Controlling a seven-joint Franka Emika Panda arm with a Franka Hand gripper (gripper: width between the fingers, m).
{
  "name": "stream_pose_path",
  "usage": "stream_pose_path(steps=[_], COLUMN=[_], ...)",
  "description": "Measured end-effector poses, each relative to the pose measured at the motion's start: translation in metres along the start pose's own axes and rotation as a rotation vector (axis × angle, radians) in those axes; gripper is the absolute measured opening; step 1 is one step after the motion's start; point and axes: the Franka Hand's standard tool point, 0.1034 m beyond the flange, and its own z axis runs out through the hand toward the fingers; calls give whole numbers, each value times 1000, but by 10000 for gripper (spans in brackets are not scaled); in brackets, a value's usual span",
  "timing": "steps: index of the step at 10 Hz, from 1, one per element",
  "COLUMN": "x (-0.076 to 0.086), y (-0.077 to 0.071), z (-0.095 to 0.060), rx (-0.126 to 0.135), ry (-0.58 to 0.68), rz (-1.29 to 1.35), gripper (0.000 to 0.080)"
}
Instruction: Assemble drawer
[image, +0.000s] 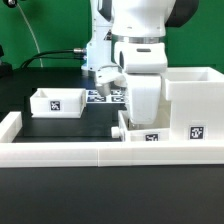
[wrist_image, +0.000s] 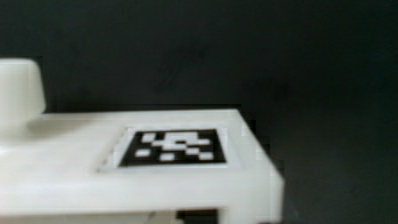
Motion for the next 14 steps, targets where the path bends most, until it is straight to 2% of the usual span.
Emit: stream_pose_path(steps=[4,5,6,7,8,9,10,12,14], x=[-2,-2,-3,-2,-2,-2,-4,-11,-32], y=[0,0,2,3,4,6,8,11,11], z=[0,0,-4,-9,-15,-22,-32,-50,-55], rx=[-12,-12,-16,-15,-9,6,14,10,4], ry=[-11,-11,-11,-13,-14,-19,-24,-29,-35], rz=[22,26,33,38,38,37,39,44,30], gripper=[42,109,297,432,432,591,633,645,649])
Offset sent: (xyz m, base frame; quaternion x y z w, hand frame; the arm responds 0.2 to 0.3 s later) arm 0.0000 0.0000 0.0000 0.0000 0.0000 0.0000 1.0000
